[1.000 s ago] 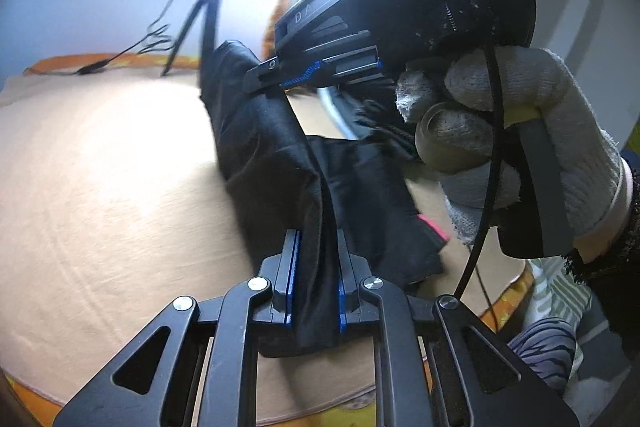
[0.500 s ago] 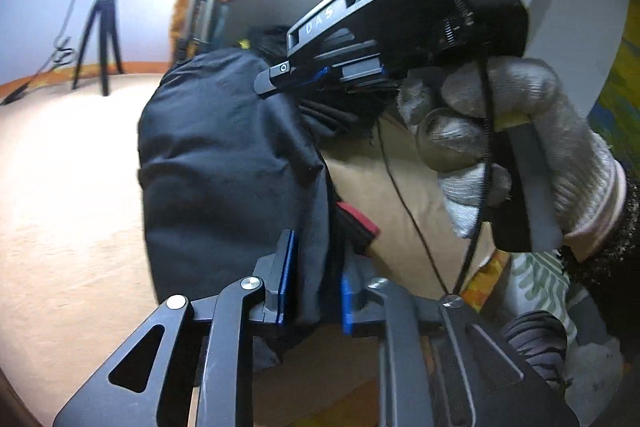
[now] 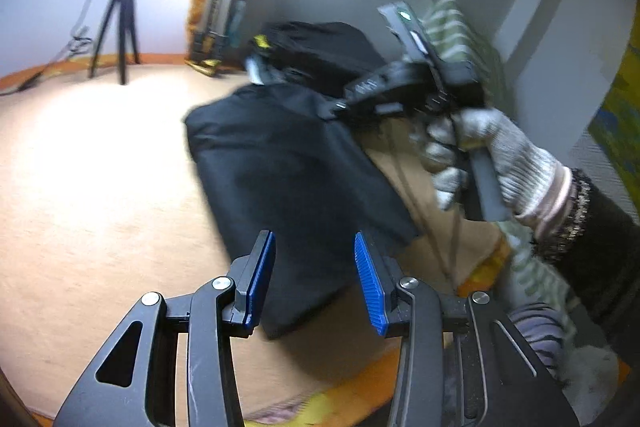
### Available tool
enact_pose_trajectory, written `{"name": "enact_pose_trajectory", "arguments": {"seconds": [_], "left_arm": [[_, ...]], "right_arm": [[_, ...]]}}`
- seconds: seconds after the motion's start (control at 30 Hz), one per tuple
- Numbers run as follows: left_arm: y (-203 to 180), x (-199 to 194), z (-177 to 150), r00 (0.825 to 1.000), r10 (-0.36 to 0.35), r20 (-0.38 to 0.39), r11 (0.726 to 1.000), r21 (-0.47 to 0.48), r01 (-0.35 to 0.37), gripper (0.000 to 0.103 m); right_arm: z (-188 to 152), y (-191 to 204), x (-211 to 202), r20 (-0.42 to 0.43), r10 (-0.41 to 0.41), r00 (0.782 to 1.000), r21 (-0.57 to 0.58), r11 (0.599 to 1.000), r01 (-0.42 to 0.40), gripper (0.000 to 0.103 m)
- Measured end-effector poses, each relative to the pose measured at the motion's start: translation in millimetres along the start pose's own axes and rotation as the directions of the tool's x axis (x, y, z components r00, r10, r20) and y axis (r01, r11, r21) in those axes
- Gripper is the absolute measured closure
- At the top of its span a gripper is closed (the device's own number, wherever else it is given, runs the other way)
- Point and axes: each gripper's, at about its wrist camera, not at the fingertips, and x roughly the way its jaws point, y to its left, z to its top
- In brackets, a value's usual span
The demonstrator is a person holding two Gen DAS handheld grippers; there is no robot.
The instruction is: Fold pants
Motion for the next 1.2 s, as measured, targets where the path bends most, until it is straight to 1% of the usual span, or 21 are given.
{"name": "enact_pose_trajectory", "arguments": {"seconds": [0.07, 0.1, 0.2, 0.3, 0.43, 0.5, 0.53, 0.57, 0.63, 0.73, 0.8, 0.83, 0.87, 0.93, 0.97, 1.07, 1.13, 1.2], "left_arm": [[5, 5, -1, 0.999, 0.050, 0.005, 0.999, 0.016, -0.050, 0.063], [6, 8, -1, 0.998, 0.064, 0.005, 0.998, 0.022, -0.064, 0.063], [6, 22, 1, 0.996, 0.085, -0.013, 0.995, 0.048, -0.084, 0.063], [-2, 36, 0, 0.996, 0.078, -0.037, 0.994, 0.086, -0.074, 0.063], [-14, 55, -9, 0.993, 0.087, -0.076, 0.987, 0.143, -0.075, 0.063], [-18, 60, -17, 0.991, 0.088, -0.097, 0.984, 0.163, -0.072, 0.063], [-19, 62, -20, 0.991, 0.090, -0.104, 0.984, 0.165, -0.072, 0.063], [-19, 64, -24, 0.989, 0.093, -0.110, 0.983, 0.168, -0.074, 0.063], [-18, 64, -28, 0.989, 0.100, -0.108, 0.981, 0.176, -0.080, 0.063], [-17, 63, -28, 0.990, 0.092, -0.107, 0.983, 0.169, -0.073, 0.063], [-15, 62, -29, 0.991, 0.085, -0.107, 0.987, 0.149, -0.068, 0.063], [-16, 62, -30, 0.991, 0.088, -0.104, 0.986, 0.150, -0.072, 0.063], [-17, 62, -31, 0.990, 0.094, -0.101, 0.985, 0.156, -0.078, 0.063], [-20, 63, -32, 0.990, 0.102, -0.096, 0.983, 0.164, -0.085, 0.063], [-20, 63, -33, 0.990, 0.105, -0.095, 0.983, 0.162, -0.089, 0.063], [-23, 62, -36, 0.990, 0.114, -0.088, 0.981, 0.168, -0.098, 0.063], [-24, 62, -37, 0.989, 0.118, -0.085, 0.980, 0.173, -0.102, 0.063], [-26, 62, -38, 0.990, 0.116, -0.084, 0.980, 0.175, -0.100, 0.063]], "right_arm": [[1, 1, 5, -0.003, -0.009, 1.000, -0.024, 1.000, 0.009, 0.103], [0, 0, 9, -0.008, -0.017, 1.000, -0.032, 0.999, 0.016, 0.103], [-5, -2, 17, -0.021, -0.032, 0.999, -0.046, 0.998, 0.031, 0.103], [-9, -5, 23, -0.018, -0.037, 0.999, -0.060, 0.998, 0.036, 0.102], [-12, -9, 30, -0.012, -0.039, 0.999, -0.056, 0.998, 0.038, 0.102], [-15, -10, 31, -0.009, -0.038, 0.999, -0.063, 0.997, 0.037, 0.099], [-16, -11, 31, -0.010, -0.032, 0.999, -0.063, 0.998, 0.031, 0.095], [-16, -12, 29, -0.009, -0.034, 0.999, -0.061, 0.998, 0.034, 0.093], [-17, -16, 21, 0.015, -0.039, 0.999, -0.060, 0.997, 0.040, 0.087], [-18, -16, 0, 0.073, -0.075, 0.995, -0.072, 0.994, 0.080, 0.086], [-21, -11, -18, 0.123, -0.057, 0.991, -0.068, 0.996, 0.066, 0.085], [-22, -6, -26, 0.144, -0.035, 0.989, -0.079, 0.996, 0.047, 0.081], [-23, 3, -32, 0.157, -0.005, 0.988, -0.109, 0.994, 0.023, 0.081], [-24, 25, -34, 0.153, 0.046, 0.987, -0.174, 0.985, -0.019, 0.081], [-23, 39, -32, 0.140, 0.089, 0.986, -0.215, 0.975, -0.058, 0.081], [-17, 75, -14, 0.085, 0.162, 0.983, -0.297, 0.946, -0.131, 0.081], [-11, 94, 3, 0.036, 0.192, 0.981, -0.338, 0.926, -0.169, 0.082], [-6, 111, 22, -0.013, 0.203, 0.979, -0.362, 0.912, -0.194, 0.082]]}}
